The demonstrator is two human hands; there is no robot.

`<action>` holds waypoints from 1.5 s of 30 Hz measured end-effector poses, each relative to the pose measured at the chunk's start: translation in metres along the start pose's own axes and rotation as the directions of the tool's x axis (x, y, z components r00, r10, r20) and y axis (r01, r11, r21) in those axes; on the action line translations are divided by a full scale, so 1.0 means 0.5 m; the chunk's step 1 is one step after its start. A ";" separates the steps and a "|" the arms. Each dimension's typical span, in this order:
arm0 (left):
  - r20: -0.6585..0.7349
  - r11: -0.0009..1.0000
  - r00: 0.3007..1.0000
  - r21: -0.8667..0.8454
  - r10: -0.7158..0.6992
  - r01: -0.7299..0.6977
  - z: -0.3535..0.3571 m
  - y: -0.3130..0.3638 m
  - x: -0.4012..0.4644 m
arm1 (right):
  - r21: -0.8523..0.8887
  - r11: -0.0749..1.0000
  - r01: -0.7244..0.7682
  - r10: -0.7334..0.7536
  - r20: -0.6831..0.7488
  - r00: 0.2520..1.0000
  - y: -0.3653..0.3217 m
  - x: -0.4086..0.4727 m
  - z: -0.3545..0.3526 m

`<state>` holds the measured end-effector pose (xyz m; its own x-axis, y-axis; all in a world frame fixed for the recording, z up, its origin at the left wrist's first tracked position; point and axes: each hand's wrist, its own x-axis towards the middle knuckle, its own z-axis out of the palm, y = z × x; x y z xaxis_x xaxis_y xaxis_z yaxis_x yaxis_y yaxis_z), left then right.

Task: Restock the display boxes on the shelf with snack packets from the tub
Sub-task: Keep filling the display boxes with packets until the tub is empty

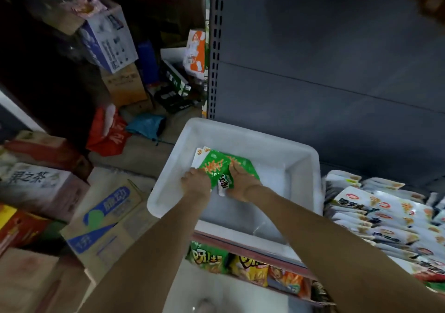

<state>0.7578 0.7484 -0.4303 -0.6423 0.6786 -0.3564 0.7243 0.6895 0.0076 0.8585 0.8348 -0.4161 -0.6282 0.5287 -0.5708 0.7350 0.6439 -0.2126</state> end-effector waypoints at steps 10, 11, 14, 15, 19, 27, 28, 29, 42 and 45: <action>-0.040 0.888 0.997 -0.453 0.070 -0.080 -0.030 -0.006 -0.059 | -0.052 0.996 -0.079 0.077 -0.039 0.996 0.054 -0.055 0.018; -0.053 0.851 0.995 -0.516 0.082 -0.098 -0.039 -0.005 -0.071 | 0.000 0.998 -0.070 0.070 -0.017 0.997 0.059 -0.062 0.010; -0.093 0.726 0.987 -0.669 0.133 -0.161 -0.074 -0.008 -0.112 | 0.298 0.954 -0.045 0.071 -0.076 0.995 0.075 -0.102 -0.024; -0.115 0.702 0.981 -0.686 0.154 -0.190 -0.084 -0.009 -0.123 | 0.397 0.918 -0.011 0.083 -0.165 0.983 0.082 -0.122 -0.038; -0.208 0.575 0.947 -0.755 0.245 -0.315 -0.124 0.015 -0.158 | 0.355 0.898 0.261 -0.029 -0.544 0.839 0.115 -0.213 -0.089; -0.274 0.115 0.958 -0.952 0.081 -0.282 -0.152 0.210 -0.231 | 0.376 0.874 0.308 0.117 -0.778 0.617 0.248 -0.364 -0.179; -0.264 0.041 0.964 -0.963 0.031 -0.265 -0.155 0.242 -0.241 | 0.407 0.865 0.294 0.150 -0.768 0.623 0.276 -0.386 -0.184; -0.259 -0.013 0.966 -0.966 0.002 -0.259 -0.158 0.272 -0.247 | 0.431 0.863 0.265 0.180 -0.752 0.634 0.305 -0.407 -0.185; -0.437 0.268 0.732 -0.731 0.522 -0.627 -0.161 0.708 -0.399 | 0.527 0.814 0.243 0.242 -0.689 0.683 0.665 -0.620 -0.152; -0.379 0.439 0.676 -0.544 0.631 -0.715 -0.128 0.748 -0.397 | 0.673 0.670 0.313 0.427 -0.695 0.579 0.732 -0.621 -0.140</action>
<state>1.1400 0.8880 -0.2969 -0.0723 0.9903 0.1183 0.6406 -0.0448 0.7666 1.3046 0.9452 -0.2613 -0.2268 0.9652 0.1301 0.4672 0.2250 -0.8550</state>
